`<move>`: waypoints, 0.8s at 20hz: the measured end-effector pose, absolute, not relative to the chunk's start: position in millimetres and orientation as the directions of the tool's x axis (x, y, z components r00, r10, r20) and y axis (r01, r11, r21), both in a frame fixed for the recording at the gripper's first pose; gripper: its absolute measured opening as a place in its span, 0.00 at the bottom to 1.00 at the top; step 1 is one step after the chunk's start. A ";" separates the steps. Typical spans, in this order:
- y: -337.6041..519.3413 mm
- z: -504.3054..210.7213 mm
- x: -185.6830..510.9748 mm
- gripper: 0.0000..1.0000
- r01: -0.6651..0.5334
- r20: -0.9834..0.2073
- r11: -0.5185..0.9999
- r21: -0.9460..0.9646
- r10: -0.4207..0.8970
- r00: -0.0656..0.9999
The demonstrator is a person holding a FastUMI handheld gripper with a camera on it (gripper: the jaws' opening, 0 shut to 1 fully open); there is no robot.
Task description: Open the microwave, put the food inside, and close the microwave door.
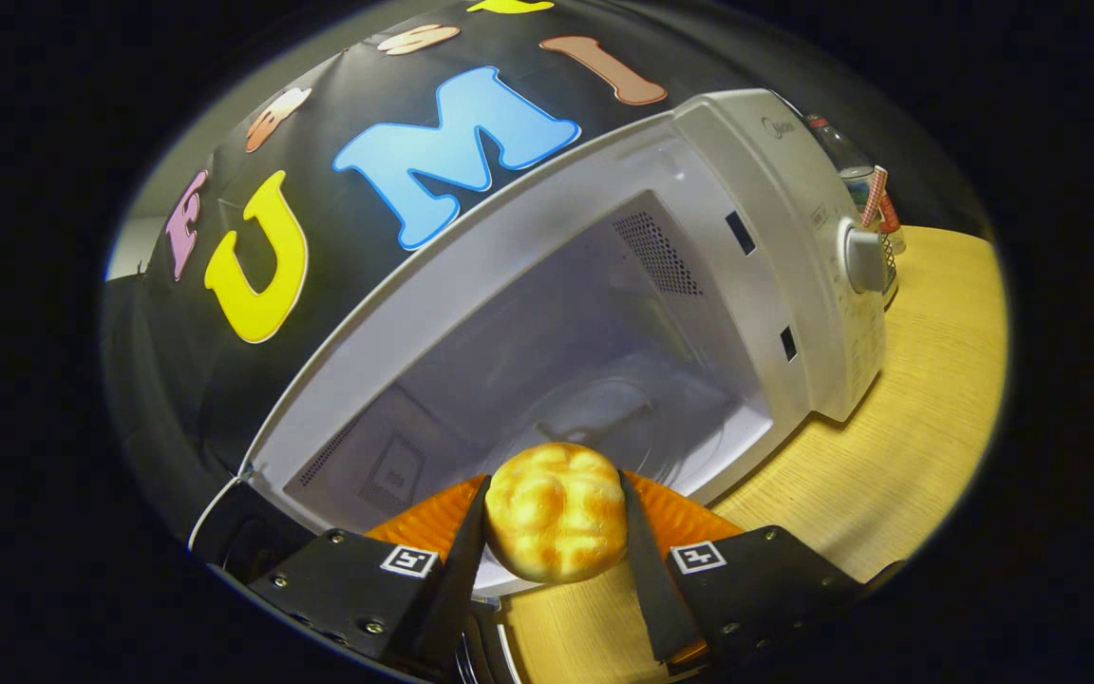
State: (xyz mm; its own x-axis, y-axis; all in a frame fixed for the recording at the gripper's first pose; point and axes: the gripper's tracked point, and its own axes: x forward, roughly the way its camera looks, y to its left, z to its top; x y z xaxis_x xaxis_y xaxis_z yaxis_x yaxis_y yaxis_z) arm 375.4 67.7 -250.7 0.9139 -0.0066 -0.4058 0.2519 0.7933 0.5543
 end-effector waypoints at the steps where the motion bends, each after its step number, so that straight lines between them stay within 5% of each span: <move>1: 67.4 -254.3 380.4 0.74 0.258 -0.408 0.786 0.561 -0.008 0.913; 11: 63.4 -272.6 408.5 0.76 0.278 -0.403 0.736 0.617 -0.008 0.915; 16: 62.1 -258.2 410.7 0.97 0.242 -0.355 0.733 0.635 0.000 0.935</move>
State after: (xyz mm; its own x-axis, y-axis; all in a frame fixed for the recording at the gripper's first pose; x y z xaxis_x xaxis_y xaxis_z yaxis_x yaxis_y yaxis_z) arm 410.7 62.1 -258.2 0.9347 -0.0003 -0.3553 0.2418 0.7333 0.6355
